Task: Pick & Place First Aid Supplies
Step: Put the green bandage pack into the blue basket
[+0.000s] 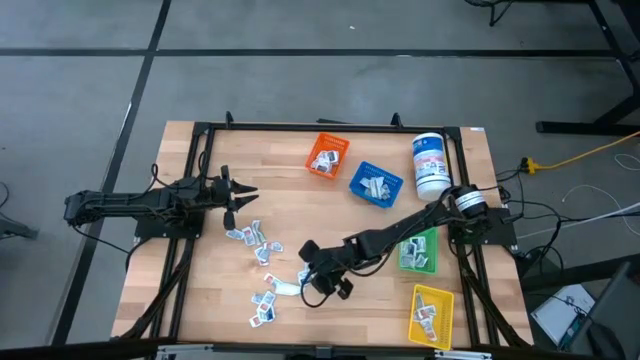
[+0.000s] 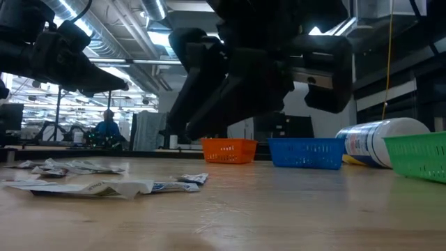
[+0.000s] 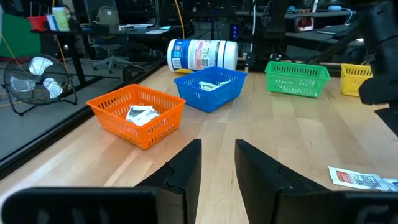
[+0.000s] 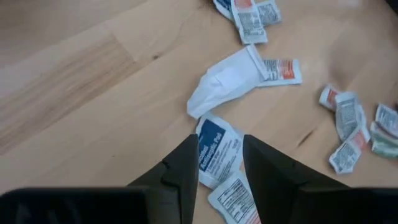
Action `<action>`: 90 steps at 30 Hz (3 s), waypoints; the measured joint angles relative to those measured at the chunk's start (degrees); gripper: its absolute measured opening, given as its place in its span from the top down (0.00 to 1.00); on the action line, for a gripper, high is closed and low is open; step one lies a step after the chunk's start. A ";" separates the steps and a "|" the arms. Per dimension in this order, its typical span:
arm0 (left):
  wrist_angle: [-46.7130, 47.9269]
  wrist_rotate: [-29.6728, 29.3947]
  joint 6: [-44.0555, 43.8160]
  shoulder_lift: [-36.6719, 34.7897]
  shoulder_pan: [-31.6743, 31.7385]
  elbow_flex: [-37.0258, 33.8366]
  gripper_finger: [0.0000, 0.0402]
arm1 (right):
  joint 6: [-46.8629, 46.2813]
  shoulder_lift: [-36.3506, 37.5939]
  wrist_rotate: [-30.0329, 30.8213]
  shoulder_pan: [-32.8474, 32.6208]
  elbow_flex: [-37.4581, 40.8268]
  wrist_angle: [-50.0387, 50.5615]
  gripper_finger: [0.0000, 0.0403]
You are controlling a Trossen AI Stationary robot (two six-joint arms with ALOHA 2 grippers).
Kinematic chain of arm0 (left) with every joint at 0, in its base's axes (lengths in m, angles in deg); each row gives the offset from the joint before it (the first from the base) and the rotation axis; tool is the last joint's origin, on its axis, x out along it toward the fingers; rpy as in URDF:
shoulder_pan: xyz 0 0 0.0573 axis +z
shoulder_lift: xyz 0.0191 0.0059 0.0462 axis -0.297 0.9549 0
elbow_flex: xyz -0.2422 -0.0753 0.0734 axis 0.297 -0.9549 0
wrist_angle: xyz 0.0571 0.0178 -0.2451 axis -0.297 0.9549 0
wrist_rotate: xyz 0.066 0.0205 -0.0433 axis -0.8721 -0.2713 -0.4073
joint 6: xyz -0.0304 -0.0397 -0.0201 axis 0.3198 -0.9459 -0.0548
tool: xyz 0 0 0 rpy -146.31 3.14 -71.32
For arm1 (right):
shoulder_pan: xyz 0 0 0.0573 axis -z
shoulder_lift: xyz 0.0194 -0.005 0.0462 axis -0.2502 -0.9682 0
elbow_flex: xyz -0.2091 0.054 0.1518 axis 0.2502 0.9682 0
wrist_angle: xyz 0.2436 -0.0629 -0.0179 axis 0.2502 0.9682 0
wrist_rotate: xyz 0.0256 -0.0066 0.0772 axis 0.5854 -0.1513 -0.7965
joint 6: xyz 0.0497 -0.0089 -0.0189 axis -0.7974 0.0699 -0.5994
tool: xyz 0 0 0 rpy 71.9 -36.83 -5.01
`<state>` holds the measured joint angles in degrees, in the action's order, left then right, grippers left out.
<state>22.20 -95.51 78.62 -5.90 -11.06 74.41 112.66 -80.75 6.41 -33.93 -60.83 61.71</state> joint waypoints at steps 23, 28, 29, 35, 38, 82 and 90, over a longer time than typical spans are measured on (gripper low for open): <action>-0.01 0.01 -0.01 -0.01 0.00 -0.01 0.77 | -1.84 -0.56 -7.58 -1.29 0.00 -7.43 0.69; -0.02 0.00 -0.01 -0.02 0.00 0.00 0.77 | -2.04 -3.92 -7.94 -1.94 0.10 -11.82 0.69; 0.00 0.02 -0.02 0.00 0.00 0.00 0.77 | -2.25 -4.09 -8.66 -1.99 0.11 -12.19 0.69; -0.01 0.01 0.00 -0.01 0.00 -0.02 0.77 | -5.15 -5.82 -12.45 -0.65 -0.88 -12.85 0.69; 0.00 0.02 -0.02 -0.02 0.00 0.00 0.77 | -6.29 -7.76 -14.07 0.41 -2.97 -12.63 0.69; 0.00 0.01 0.00 -0.01 0.00 0.00 0.77 | -12.97 -7.95 -15.13 5.02 -5.38 -4.31 0.98; 0.02 -0.07 0.00 0.00 0.00 -0.02 0.77 | -12.51 -3.83 -15.29 5.14 -5.38 0.87 0.99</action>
<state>22.22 -95.58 78.62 -5.90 -11.06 74.39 100.14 -84.59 -8.88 -28.79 -66.20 62.58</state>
